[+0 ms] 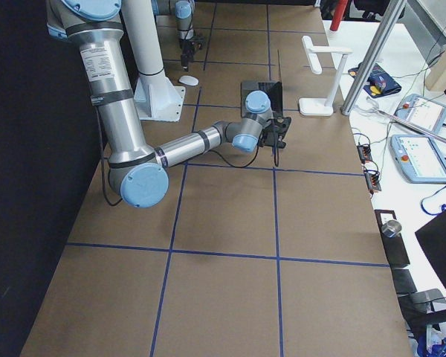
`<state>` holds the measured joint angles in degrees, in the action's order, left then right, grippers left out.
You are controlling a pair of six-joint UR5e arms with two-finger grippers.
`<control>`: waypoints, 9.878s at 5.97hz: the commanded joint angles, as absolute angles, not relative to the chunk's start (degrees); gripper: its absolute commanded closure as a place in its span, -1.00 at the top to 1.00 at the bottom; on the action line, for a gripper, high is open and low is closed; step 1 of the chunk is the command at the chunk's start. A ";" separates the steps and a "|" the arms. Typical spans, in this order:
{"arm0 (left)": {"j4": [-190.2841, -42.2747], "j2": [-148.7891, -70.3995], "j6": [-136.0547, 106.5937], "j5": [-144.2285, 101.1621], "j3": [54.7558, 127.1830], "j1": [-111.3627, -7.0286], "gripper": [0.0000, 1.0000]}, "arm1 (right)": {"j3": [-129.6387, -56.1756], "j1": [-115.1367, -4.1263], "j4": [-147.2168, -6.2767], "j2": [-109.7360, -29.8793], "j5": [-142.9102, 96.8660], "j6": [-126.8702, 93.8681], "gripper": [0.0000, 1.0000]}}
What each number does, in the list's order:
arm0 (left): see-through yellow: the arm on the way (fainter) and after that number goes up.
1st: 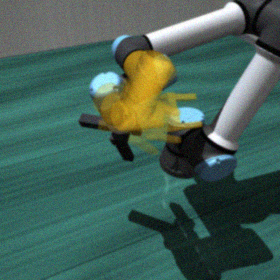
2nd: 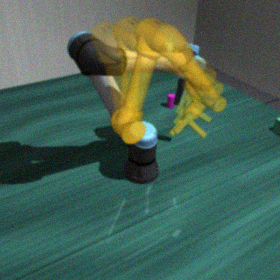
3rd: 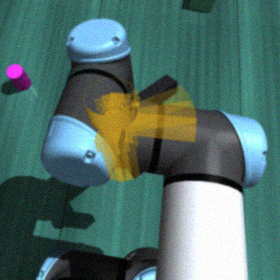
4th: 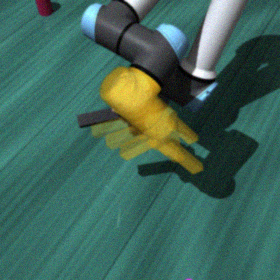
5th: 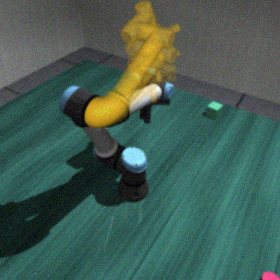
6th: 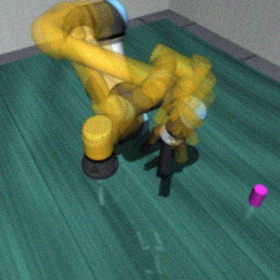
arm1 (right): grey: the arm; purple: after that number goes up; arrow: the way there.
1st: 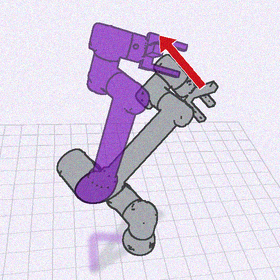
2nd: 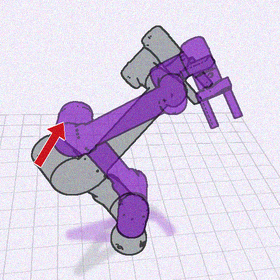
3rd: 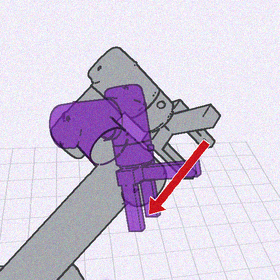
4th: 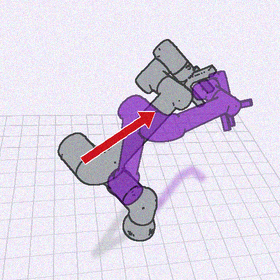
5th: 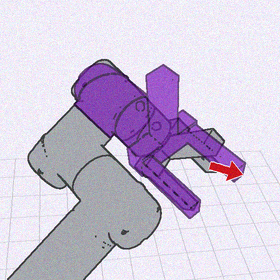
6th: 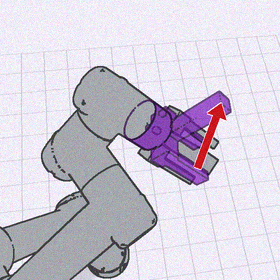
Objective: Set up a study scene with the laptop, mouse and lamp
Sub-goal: 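Release the mouse pad with the right gripper while the left arm reaches the mouse, then grasp the white mouse near the robot with the left gripper and lift, then carry the white mouse with the left gripper and lower it onto the mouse pad, then open the left gripper and withdraw it from the mouse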
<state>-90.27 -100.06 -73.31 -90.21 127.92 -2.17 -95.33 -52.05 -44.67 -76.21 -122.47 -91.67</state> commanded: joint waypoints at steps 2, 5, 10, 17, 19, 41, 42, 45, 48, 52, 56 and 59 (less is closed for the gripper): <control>-94.30 -100.55 -69.61 -90.44 122.79 -1.32 1.00 | -96.50 -57.63 -45.09 -78.04 -128.63 -89.67 1.00; -94.48 -101.95 -69.96 -90.44 119.98 -1.06 0.99 | -96.68 -57.92 -45.09 -78.75 -128.94 -89.03 1.00; -94.48 -102.92 -69.87 -90.44 118.22 -0.88 0.96 | -98.09 -57.83 -45.09 -79.98 -128.94 -89.03 1.00; -93.52 -104.41 -70.14 -90.35 121.52 -3.15 -1.00 | -98.09 -57.83 -45.09 -80.07 -128.94 -89.03 1.00; -93.60 -106.86 -69.88 -90.35 122.34 -6.31 -1.00 | -98.96 -58.01 -45.09 -80.85 -129.11 -89.03 1.00; -129.55 -172.44 -77.61 -89.56 27.95 -26.55 -0.77 | -95.45 -67.76 -45.09 -89.12 -138.60 -74.44 1.00; -129.46 -172.79 -77.61 -89.65 27.95 -26.46 -0.69 | -95.45 -67.50 -45.09 -89.03 -138.43 -74.44 1.00; -129.46 -172.79 -77.52 -89.65 27.69 -25.93 0.03 | -95.36 -67.50 -45.09 -89.30 -138.25 -74.44 1.00; -129.46 -172.88 -77.52 -89.56 27.69 -25.40 0.80 | -95.54 -67.50 -45.09 -89.47 -138.34 -74.44 1.00; -128.68 -173.85 -77.52 -92.61 33.19 -26.37 0.98 | -95.36 -67.76 -45.09 -89.38 -139.04 -74.36 1.00; -106.81 -162.07 -76.82 -99.73 64.74 -27.24 0.96 | -95.71 -73.46 -45.09 -91.39 -139.92 -68.16 1.00; -95.92 -147.02 -66.23 -106.05 88.60 -31.35 0.95 | -95.54 -78.47 -45.17 -96.49 -142.21 -54.03 1.00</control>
